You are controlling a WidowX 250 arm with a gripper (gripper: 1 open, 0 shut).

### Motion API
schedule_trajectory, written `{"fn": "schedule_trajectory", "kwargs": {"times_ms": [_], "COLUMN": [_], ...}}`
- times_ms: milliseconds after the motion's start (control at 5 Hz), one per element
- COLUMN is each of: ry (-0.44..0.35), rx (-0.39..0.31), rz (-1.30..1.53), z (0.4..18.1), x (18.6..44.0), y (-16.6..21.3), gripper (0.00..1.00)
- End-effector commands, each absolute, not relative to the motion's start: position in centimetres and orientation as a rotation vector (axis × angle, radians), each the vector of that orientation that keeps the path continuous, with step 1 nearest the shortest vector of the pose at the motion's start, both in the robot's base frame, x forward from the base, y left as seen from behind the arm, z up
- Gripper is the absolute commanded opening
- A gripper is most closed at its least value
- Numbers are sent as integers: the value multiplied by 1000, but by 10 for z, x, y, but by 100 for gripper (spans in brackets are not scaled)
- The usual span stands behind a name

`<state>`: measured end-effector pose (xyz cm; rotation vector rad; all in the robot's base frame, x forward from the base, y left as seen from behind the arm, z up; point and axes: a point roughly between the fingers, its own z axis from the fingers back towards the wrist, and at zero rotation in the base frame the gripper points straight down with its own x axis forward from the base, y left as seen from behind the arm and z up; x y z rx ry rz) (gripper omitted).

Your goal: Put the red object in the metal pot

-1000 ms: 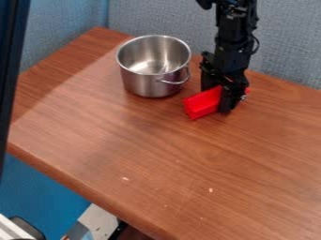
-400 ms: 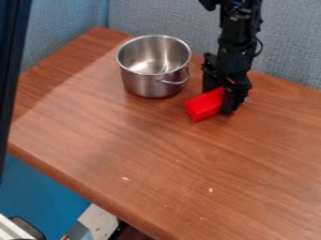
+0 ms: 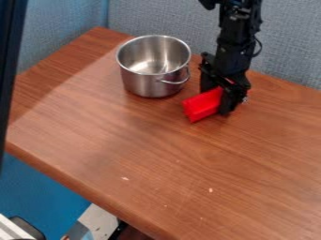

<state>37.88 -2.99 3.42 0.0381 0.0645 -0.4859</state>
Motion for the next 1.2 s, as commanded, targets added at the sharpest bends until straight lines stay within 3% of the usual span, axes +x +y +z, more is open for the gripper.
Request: {"fn": "schedule_trajectory", "kwargs": {"times_ms": [0,1000], "ry": [-33,-44], "rx": [72,76], "rz": [-500,-491], "z": [74,89], "x": [382,373], "y": [-35,-35], "gripper": [0,0]}}
